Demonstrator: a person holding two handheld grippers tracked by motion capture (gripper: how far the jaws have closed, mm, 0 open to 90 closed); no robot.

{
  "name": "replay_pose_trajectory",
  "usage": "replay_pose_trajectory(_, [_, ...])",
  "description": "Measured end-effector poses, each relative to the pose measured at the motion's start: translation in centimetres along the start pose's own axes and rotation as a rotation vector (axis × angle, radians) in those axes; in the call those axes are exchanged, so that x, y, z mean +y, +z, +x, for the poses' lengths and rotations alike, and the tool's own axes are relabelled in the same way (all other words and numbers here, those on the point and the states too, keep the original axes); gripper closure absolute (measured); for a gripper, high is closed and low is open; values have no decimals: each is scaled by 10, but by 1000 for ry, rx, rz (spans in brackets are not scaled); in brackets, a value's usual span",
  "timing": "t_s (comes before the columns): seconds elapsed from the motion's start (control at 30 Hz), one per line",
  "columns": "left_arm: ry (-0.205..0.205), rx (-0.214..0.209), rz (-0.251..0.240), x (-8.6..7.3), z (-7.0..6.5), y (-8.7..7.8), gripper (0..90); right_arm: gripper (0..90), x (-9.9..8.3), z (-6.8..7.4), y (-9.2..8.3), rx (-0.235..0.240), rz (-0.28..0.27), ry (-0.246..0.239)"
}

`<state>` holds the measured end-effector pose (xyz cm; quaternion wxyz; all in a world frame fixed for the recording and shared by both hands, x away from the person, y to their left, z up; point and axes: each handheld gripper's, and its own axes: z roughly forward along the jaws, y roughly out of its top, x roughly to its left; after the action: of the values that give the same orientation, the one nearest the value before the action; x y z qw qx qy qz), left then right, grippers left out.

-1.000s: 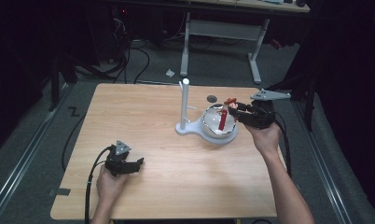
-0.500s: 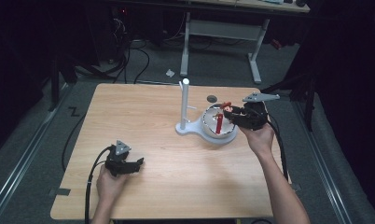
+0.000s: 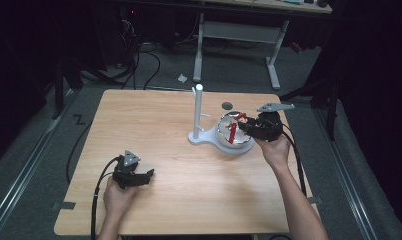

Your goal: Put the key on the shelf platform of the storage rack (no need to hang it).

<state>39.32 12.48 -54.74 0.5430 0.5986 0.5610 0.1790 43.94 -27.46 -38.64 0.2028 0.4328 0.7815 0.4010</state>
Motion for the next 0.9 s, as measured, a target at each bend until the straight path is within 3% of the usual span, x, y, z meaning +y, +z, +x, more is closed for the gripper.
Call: replay_pose_trajectory(0.9, [0, 0, 0, 0, 0, 0, 229, 634, -8, -2, 25, -23, 65, 6])
